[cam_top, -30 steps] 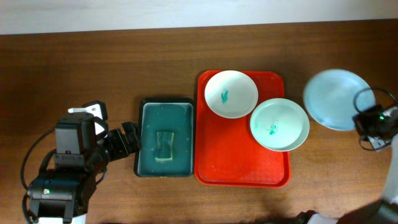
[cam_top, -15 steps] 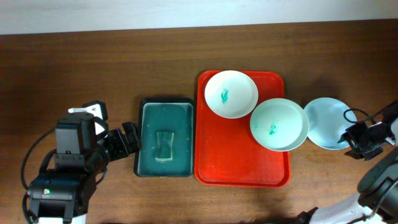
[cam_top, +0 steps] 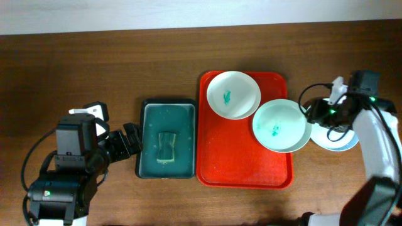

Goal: Clean dirty plates on tray and stack at the side

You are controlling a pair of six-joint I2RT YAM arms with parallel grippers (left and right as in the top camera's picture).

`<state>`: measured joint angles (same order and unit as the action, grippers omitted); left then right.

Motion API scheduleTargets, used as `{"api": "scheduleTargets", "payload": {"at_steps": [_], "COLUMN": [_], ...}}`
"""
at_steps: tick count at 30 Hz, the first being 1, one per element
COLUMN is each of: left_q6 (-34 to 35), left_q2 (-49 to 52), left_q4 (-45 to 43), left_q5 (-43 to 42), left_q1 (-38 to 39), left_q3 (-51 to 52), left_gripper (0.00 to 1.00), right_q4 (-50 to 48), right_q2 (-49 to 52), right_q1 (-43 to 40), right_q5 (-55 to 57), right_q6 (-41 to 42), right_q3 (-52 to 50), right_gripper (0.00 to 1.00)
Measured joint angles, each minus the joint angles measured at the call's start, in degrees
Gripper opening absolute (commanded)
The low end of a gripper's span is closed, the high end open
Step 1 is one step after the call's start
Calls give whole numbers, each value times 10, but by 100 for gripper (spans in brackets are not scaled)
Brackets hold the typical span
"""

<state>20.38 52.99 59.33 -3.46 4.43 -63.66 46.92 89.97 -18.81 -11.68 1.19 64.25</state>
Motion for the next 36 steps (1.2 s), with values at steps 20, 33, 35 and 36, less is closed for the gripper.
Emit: {"api": "scheduleTargets", "payload": {"at_steps": [20,33,35,36], "left_q6": [0,0,2,3], "left_q2": [0,0,0,0], "left_q4": [0,1,-3,-4], "left_q5": [0,0,-7,-13], "left_q1": [0,0,0,0], "left_q3": [0,-1,-1,-1], "left_gripper": [100,99,95,91], "right_q4": [203,80,131,143], "right_q2": [-47,-46,-52,-66], "right_q1": [149,294,294,294], "right_q5": [-29,38,44,42], "right_q6": [58,208,187,171], "right_q3": [21,-95,-40,-10], "right_gripper": [4,36,33,33]}}
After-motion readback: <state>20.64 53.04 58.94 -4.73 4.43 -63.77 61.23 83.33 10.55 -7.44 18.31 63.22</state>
